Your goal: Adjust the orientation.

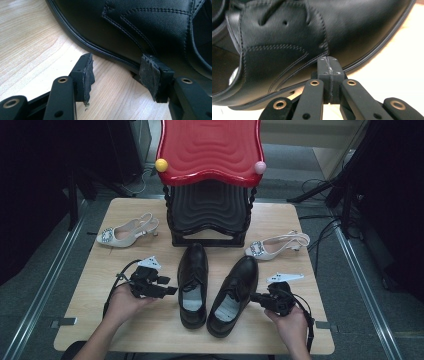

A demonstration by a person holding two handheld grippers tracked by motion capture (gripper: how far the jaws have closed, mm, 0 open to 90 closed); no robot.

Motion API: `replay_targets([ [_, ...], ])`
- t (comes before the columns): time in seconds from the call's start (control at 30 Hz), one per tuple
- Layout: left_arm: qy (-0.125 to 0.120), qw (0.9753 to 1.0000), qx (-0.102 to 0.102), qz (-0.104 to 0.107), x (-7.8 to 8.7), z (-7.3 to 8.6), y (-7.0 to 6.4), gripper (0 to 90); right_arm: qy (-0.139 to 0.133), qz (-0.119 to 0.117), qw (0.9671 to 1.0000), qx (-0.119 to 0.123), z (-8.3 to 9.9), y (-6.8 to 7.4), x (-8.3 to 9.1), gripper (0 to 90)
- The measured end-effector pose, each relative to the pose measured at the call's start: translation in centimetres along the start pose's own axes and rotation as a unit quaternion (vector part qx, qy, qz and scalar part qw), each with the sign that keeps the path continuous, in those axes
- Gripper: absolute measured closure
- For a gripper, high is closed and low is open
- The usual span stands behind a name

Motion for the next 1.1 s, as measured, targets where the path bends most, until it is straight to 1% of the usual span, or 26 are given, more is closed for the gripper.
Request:
replay_targets([
  [0.07, 0.0, 1.0, -0.001, 0.0, 0.0, 0.0, 0.0, 44.7, 0.002, 0.0, 1.0, 0.001, -0.1, 0.0, -0.1, 90.0],
  [0.1, 0.0, 1.0, -0.001, 0.0, 0.0, 0.0, 0.0, 44.7, 0.003, 0.002, 1.0, -0.003, -0.1, -0.1, -0.2, 90.0],
  [0.13, 0.001, 1.0, -0.001, 0.0, -0.1, 0.0, 0.0, 44.7, 0.003, -0.002, 1.0, -0.006, -0.1, -0.1, -0.4, 90.0],
  [0.3, 0.0, 1.0, -0.003, -0.001, -0.1, 0.0, -0.1, 44.7, 0.005, 0.0, 1.0, -0.002, -0.3, 0.0, -0.7, 90.0],
  [0.4, -0.001, 1.0, -0.003, -0.002, 0.0, 0.0, -0.1, 44.7, 0.003, -0.005, 1.0, -0.006, -0.4, -0.1, -0.8, 90.0],
  [0.57, -0.002, 1.0, -0.002, -0.001, 0.0, 0.1, -0.2, 44.7, 0.001, -0.003, 1.0, -0.007, -0.8, -0.1, -1.1, 90.0],
  [0.63, 0.0, 1.0, -0.005, -0.001, 0.1, 0.2, -0.2, 44.7, -0.001, -0.004, 1.0, -0.004, -1.0, -0.1, -1.3, 90.0],
  [0.73, -0.002, 1.0, -0.002, -0.003, 0.2, 0.3, -0.2, 44.7, -0.002, -0.003, 1.0, -0.005, -1.3, 0.0, -1.6, 90.0],
  [1.1, -0.006, 1.0, 0.0, -0.004, 0.6, 0.8, -0.5, 44.7, -0.001, -0.002, 1.0, 0.004, -2.8, -0.1, -2.8, 90.0],
])
Point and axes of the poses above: each handheld gripper's, and its own axes: x roughly backward along the jaws, z roughly out of its underside, y roughly to its left, the point moved 5 cm from there along -x, roughly forward along the jaws, and after that the axes turned 3 degrees about -z, right-handed, at the moved point
